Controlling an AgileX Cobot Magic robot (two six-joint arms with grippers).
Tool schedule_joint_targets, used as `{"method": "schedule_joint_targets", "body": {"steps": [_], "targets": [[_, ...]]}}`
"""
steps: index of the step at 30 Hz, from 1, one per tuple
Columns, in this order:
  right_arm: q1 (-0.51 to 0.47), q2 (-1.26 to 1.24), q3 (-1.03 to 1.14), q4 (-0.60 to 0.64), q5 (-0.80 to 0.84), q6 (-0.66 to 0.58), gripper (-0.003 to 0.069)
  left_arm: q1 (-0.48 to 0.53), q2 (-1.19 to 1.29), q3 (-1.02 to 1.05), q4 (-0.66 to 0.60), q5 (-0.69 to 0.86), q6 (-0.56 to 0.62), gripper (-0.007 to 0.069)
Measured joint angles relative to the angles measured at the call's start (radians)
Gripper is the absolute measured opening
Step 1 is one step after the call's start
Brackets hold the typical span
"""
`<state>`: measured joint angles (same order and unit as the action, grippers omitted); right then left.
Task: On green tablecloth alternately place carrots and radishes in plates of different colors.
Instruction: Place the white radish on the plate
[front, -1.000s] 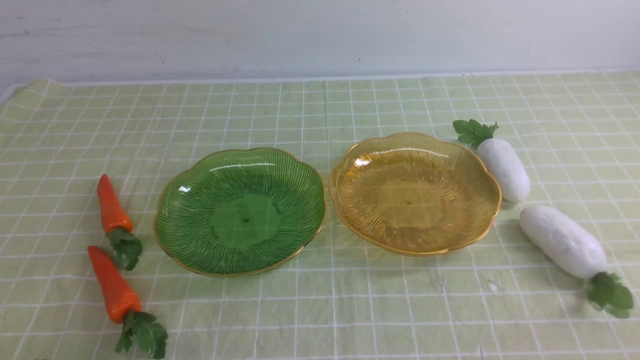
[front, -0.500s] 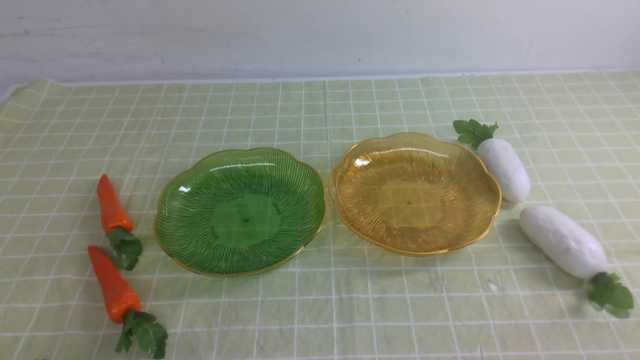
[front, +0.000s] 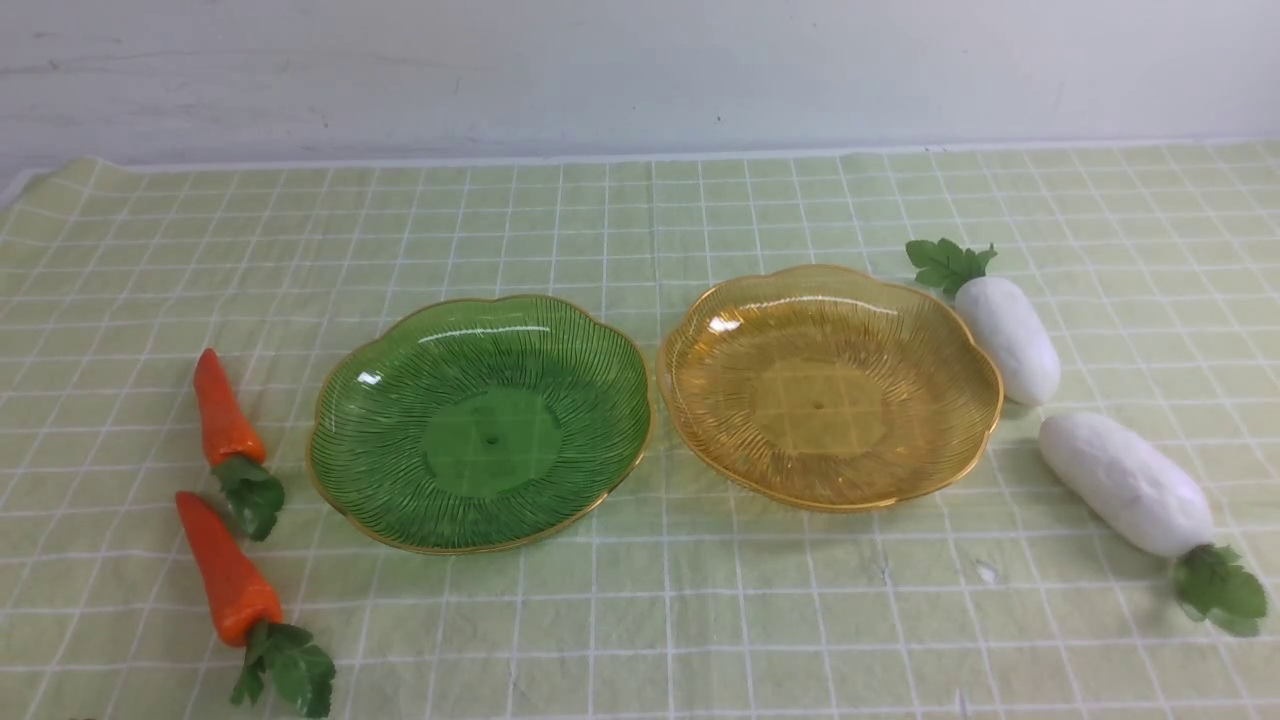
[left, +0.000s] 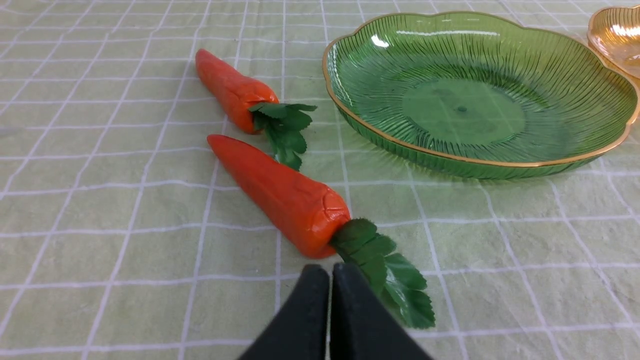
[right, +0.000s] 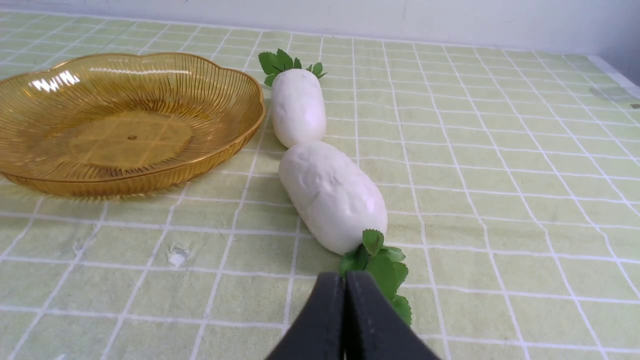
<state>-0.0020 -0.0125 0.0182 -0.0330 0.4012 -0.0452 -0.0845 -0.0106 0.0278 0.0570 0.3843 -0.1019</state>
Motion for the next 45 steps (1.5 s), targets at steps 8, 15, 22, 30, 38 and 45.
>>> {"method": "schedule_joint_targets", "body": {"steps": [8, 15, 22, 30, 38, 45], "targets": [[0.000, 0.000, 0.000, -0.003, 0.000, 0.000, -0.0015, 0.000, 0.000, 0.000, 0.009, 0.000, -0.007, -0.0008], [0.000, 0.000, 0.008, 0.230, -0.050, 0.127, -0.0015, 0.000, 0.000, 0.001, -0.366, -0.008, -0.257, -0.0008], [0.000, 0.000, 0.011, 0.660, -0.074, 0.300, -0.0015, 0.000, 0.000, 0.001, -0.765, -0.026, -0.395, -0.0008], [0.000, 0.000, -0.002, 0.734, -0.068, 0.215, -0.0015, -0.002, 0.000, -0.013, -0.825, -0.015, -0.353, -0.0008], [0.000, 0.113, -0.249, 0.613, -0.004, -0.059, -0.0015, -0.003, 0.085, -0.221, -0.783, 0.130, -0.131, -0.0008], [0.000, 0.548, -0.432, 0.340, 0.321, -0.054, -0.0015, -0.003, 0.447, -0.448, -0.606, 0.465, 0.050, -0.0008]]}}
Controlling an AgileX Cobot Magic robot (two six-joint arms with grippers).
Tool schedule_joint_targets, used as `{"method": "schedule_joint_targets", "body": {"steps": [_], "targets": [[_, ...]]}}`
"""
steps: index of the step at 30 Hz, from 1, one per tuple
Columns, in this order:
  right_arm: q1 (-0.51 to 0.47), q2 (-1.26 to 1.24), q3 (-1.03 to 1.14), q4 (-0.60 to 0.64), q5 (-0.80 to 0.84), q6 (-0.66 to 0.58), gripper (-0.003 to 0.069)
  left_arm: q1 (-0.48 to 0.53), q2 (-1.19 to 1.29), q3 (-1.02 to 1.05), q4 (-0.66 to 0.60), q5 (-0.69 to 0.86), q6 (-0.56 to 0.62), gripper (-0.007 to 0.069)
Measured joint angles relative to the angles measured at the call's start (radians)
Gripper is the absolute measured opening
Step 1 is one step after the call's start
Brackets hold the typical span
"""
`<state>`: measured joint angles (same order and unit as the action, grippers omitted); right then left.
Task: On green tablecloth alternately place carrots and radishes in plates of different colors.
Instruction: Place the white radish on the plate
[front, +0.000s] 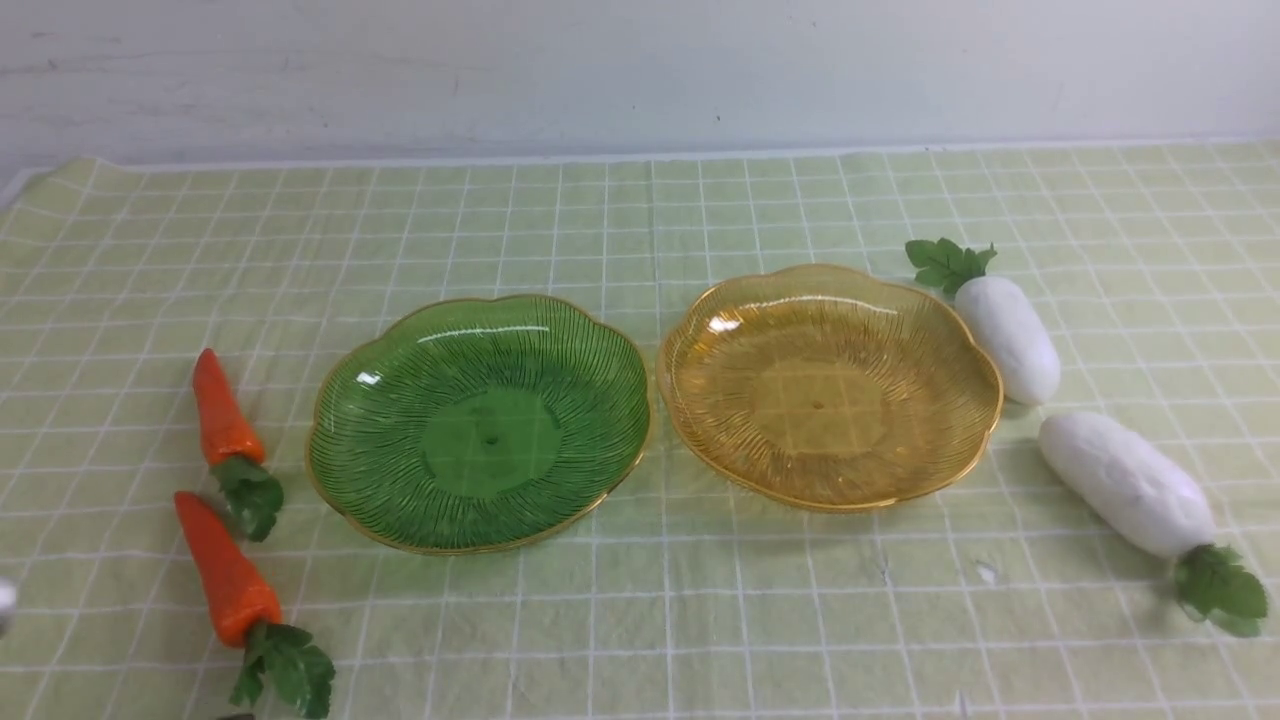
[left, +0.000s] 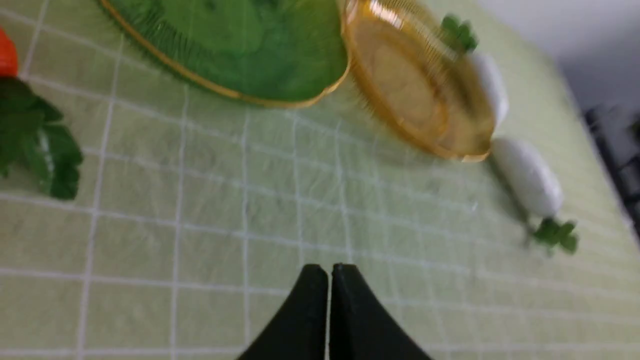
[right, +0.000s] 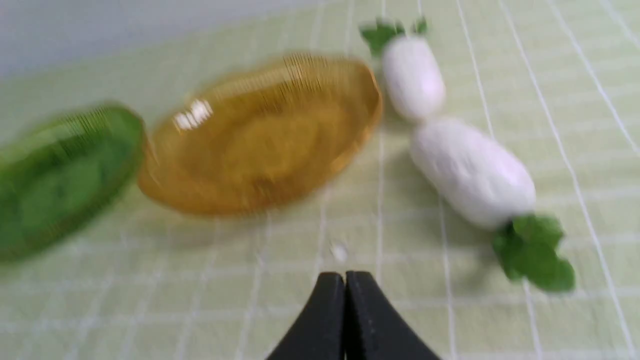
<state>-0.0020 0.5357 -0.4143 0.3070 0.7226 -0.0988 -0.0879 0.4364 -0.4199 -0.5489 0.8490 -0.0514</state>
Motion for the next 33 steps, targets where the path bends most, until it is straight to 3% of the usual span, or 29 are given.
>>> {"method": "schedule_joint_targets", "body": {"steps": [3, 9, 20, 24, 27, 30, 31, 32, 33], "targets": [[0.000, 0.253, -0.126, -0.094, 0.137, 0.008, -0.0015, 0.000, 0.144, -0.091, 0.038, 0.096, 0.116, -0.0008], [0.000, 0.599, -0.301, -0.121, 0.166, -0.020, -0.0015, 0.000, 0.329, -0.152, 0.049, 0.119, 0.211, -0.0008], [0.000, 0.882, -0.511, -0.124, 0.073, -0.153, 0.0014, 0.000, 0.400, -0.153, 0.056, 0.119, 0.219, -0.0007], [0.000, 0.922, -0.528, -0.126, -0.050, -0.163, 0.0104, -0.001, 0.401, -0.153, 0.057, 0.119, 0.219, -0.0007], [0.000, 0.965, -0.528, -0.134, -0.109, -0.167, 0.0237, -0.001, 0.401, -0.154, 0.060, 0.119, 0.219, -0.0007], [0.000, 1.015, -0.528, -0.155, -0.146, -0.167, 0.0425, -0.002, 0.401, -0.154, 0.070, 0.119, 0.219, -0.0007], [0.000, 1.018, -0.528, -0.155, -0.148, -0.167, 0.0425, -0.002, 0.401, -0.154, 0.071, 0.119, 0.219, -0.0007], [0.000, 1.045, -0.528, -0.166, -0.163, -0.167, 0.0514, -0.002, 0.401, -0.154, 0.075, 0.119, 0.219, -0.0007], [0.000, 1.060, -0.528, -0.169, -0.169, -0.167, 0.0547, -0.002, 0.401, -0.154, 0.077, 0.119, 0.219, -0.0007]]}}
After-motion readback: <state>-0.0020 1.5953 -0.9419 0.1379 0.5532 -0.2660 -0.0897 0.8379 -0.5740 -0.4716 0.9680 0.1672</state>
